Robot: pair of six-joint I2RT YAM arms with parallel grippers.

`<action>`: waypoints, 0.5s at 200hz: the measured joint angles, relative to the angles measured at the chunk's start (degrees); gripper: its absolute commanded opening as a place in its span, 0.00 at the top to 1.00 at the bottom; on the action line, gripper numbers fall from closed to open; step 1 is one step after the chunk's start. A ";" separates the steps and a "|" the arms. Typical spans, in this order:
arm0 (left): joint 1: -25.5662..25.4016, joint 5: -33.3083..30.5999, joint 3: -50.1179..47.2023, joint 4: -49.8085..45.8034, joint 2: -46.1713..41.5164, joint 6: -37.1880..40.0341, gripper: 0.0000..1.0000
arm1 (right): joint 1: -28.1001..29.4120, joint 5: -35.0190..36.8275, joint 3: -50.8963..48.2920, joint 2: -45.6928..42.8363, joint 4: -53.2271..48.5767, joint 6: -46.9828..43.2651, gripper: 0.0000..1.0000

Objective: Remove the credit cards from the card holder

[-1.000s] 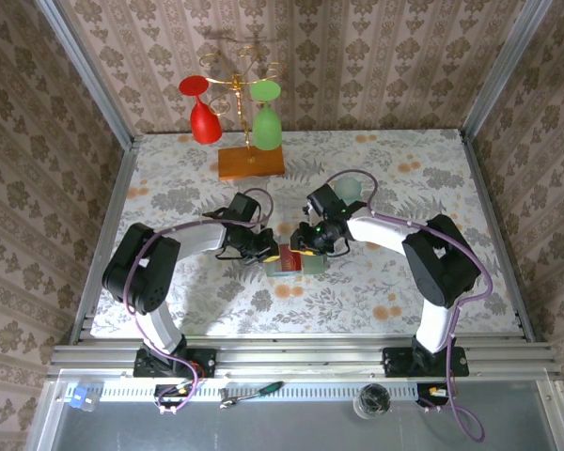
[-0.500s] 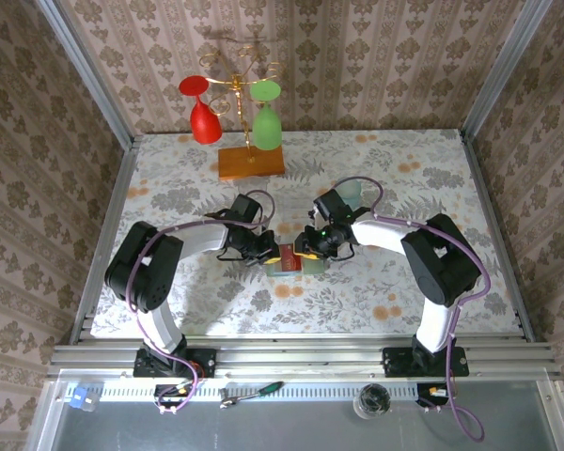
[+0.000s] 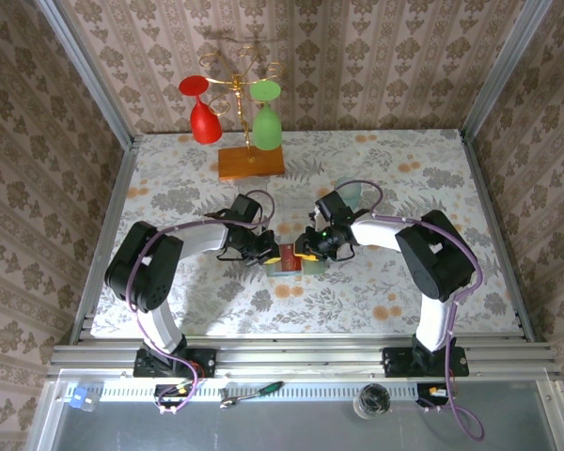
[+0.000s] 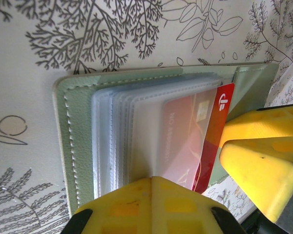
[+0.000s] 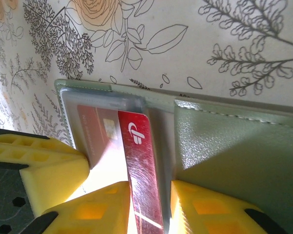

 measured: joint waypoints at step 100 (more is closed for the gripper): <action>0.33 0.17 -0.02 -0.31 0.02 0.02 1.00 | 0.00 -3.13 -0.22 0.44 2.67 1.53 0.83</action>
